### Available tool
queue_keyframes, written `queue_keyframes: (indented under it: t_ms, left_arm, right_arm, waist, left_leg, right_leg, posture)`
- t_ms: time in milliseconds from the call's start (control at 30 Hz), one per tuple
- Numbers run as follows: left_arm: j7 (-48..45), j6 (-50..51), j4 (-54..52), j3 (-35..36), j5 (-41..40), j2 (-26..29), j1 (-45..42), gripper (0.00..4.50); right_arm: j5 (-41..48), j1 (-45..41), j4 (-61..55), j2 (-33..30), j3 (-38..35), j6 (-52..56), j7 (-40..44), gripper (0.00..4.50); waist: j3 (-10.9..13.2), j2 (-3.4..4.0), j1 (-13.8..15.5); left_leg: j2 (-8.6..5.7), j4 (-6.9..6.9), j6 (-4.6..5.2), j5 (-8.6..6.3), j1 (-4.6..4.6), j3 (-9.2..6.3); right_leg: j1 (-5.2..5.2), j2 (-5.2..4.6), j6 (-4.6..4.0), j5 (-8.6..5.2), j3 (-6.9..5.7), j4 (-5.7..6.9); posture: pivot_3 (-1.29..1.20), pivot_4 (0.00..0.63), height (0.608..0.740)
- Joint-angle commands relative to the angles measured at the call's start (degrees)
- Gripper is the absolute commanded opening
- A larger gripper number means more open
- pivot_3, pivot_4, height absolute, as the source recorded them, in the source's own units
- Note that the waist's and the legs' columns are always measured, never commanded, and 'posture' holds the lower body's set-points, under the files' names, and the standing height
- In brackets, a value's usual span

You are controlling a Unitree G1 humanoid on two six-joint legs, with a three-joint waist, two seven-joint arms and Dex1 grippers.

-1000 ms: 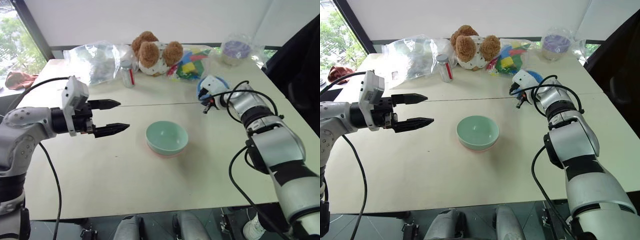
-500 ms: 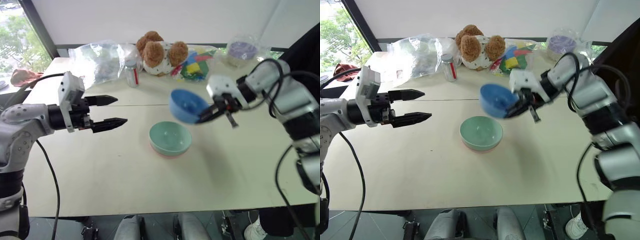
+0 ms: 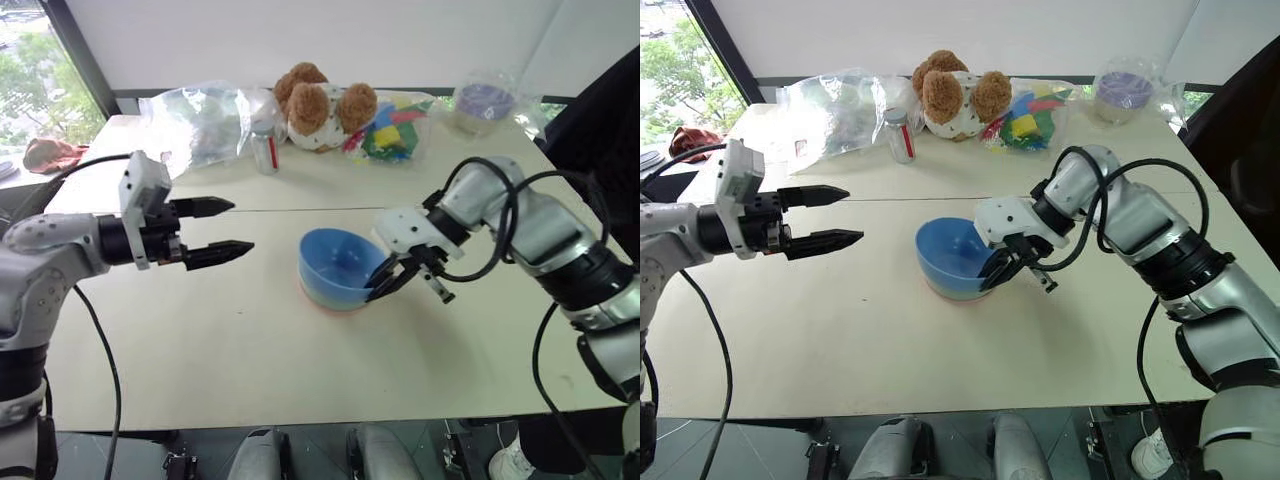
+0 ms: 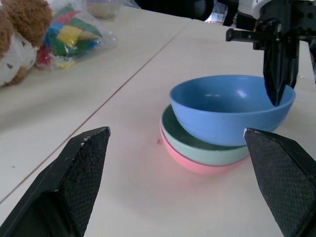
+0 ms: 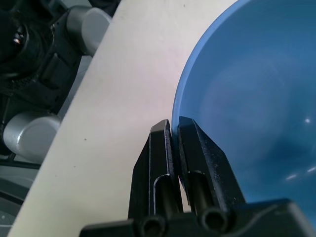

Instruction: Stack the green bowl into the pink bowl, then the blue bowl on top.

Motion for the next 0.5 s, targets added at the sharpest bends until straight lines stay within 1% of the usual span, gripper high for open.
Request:
queue_keyframes:
  t_ms: [33, 133, 233, 267, 300, 333, 367, 433, 500]
  left_arm:
    - [0.45, 1.19, -3.67, 2.23, -2.51, 0.72, 0.87, 4.50]
    - [1.18, 1.81, -4.55, 2.43, -3.24, 0.77, 1.31, 4.50]
    - [1.45, 2.42, -5.03, 2.49, -4.01, 0.93, 1.28, 4.50]
    - [1.58, 2.56, -5.04, 2.53, -4.19, 1.00, 1.23, 4.50]
    - [1.55, 2.75, -5.06, 2.46, -4.35, 1.17, 1.19, 4.50]
    - [1.56, 2.97, -5.10, 2.42, -4.60, 1.29, 1.17, 4.50]
    - [1.66, 3.19, -5.17, 2.44, -4.94, 1.33, 1.12, 4.50]
    - [1.73, 3.46, -5.32, 2.47, -5.33, 1.43, 1.14, 4.50]
    - [1.49, 3.78, -5.66, 2.44, -5.47, 1.73, 1.62, 4.50]
  right_arm:
    - [-0.73, -1.19, 1.13, 0.37, -0.31, -2.13, 0.08, 0.03]
    - [-0.94, -1.58, 2.42, 0.53, 0.13, -3.15, 0.08, 0.95]
    - [-0.27, -2.31, 2.46, 0.03, -0.38, -2.95, 0.08, 2.36]
    - [0.15, -2.59, 2.09, -0.36, -0.88, -2.59, 0.08, 3.03]
    - [0.30, -2.76, 1.69, -0.62, -2.08, -2.10, 0.08, 3.38]
    - [0.34, -2.83, 1.26, -0.84, -3.37, -1.56, 0.08, 4.00]
    - [0.90, -2.90, 0.57, -1.35, -5.22, -0.28, 0.08, 4.42]
    - [2.03, -2.71, -0.71, -2.24, -9.19, 2.68, 0.03, 4.47]
    - [4.46, -1.82, -2.53, -4.21, -14.24, 8.24, -1.32, 4.47]
  waist:
    - [0.00, 0.00, 0.05]
    - [0.00, 0.00, 0.05]
    - [0.00, 0.00, 0.01]
    - [0.00, 0.00, 0.01]
    - [0.00, 0.00, -0.03]
    - [0.00, 0.00, -0.04]
    - [0.00, 0.00, -0.03]
    - [0.00, 0.00, 0.03]
    - [0.00, 0.01, 0.11]
  left_leg:
    - [0.00, 0.00, 0.00, 0.00, 0.00, 0.00]
    - [0.00, 0.00, 0.00, 0.00, 0.00, 0.00]
    - [0.00, 0.01, 0.00, 0.00, 0.01, 0.00]
    - [0.00, 0.00, 0.00, 0.00, 0.01, 0.00]
    - [0.00, 0.00, 0.00, 0.00, 0.01, 0.00]
    - [0.00, 0.00, 0.00, 0.00, 0.01, 0.00]
    - [0.01, 0.00, 0.00, 0.00, 0.01, -0.01]
    - [0.01, 0.00, 0.00, 0.00, 0.00, -0.01]
    - [0.01, 0.00, 0.00, 0.00, 0.00, -0.01]
  right_leg:
    - [0.00, -0.01, 0.00, 0.00, 0.00, 0.00]
    - [0.00, -0.01, 0.00, 0.00, 0.00, 0.00]
    - [0.01, -0.01, 0.00, 0.00, 0.00, 0.00]
    - [0.01, 0.00, 0.00, 0.00, 0.00, 0.00]
    - [0.01, 0.00, 0.00, 0.00, 0.00, 0.00]
    - [0.01, 0.00, 0.00, 0.00, 0.00, 0.00]
    - [0.01, 0.01, 0.00, 0.00, -0.01, 0.00]
    - [0.01, 0.01, 0.00, 0.00, -0.01, 0.00]
    - [0.01, 0.00, 0.00, 0.00, -0.01, 0.00]
  posture:
    - [0.00, 0.150, 0.740]
    - [0.00, 0.150, 0.740]
    - [0.00, 0.150, 0.740]
    - [0.00, 0.150, 0.740]
    - [0.00, 0.150, 0.740]
    - [0.00, 0.150, 0.740]
    - [0.00, 0.150, 0.740]
    - [0.00, 0.150, 0.740]
    - [0.00, 0.150, 0.740]
